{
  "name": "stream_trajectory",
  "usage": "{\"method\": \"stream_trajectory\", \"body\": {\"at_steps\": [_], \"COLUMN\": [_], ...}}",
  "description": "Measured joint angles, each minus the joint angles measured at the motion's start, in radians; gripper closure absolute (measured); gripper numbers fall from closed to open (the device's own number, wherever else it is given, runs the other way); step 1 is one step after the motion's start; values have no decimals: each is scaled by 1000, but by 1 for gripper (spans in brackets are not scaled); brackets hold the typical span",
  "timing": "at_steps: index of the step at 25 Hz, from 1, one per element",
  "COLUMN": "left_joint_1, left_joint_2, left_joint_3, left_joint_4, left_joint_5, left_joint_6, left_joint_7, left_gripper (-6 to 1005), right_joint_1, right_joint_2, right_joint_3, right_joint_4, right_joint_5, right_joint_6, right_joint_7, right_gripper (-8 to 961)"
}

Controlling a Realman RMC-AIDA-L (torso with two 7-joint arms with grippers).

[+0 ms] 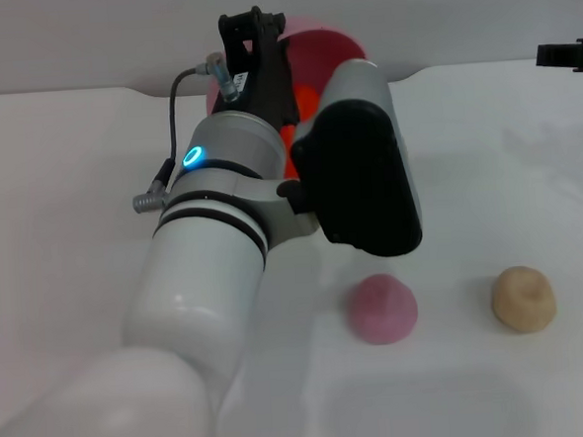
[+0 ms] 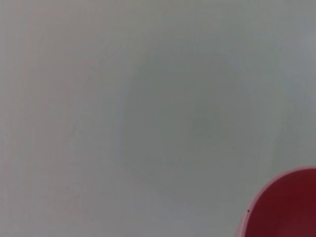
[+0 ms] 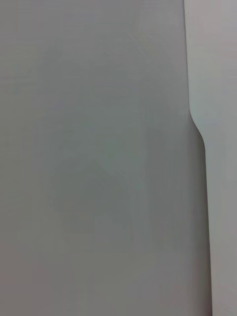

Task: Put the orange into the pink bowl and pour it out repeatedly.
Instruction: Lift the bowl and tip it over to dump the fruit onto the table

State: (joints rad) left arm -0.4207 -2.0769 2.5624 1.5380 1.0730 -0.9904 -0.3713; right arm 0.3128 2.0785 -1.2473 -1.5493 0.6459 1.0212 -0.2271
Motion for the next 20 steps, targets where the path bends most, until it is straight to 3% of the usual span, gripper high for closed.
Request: {"method": "stream_trajectory", "body": {"at_steps": [20], "left_joint_1": [39], "left_joint_2": [0], "left_joint_3": [79], "left_joint_4": [-92], "left_joint_5": [243], "left_joint_6": [-10], "left_joint_7": [-107], "left_gripper": [953], "right_joint_1": [3], "right_joint_2": [-1], "right_joint_3": [-14], "right_joint_4": [2], "right_joint_5": [0], "right_joint_6": [2], "right_joint_7": [0], "right_gripper": [361]}}
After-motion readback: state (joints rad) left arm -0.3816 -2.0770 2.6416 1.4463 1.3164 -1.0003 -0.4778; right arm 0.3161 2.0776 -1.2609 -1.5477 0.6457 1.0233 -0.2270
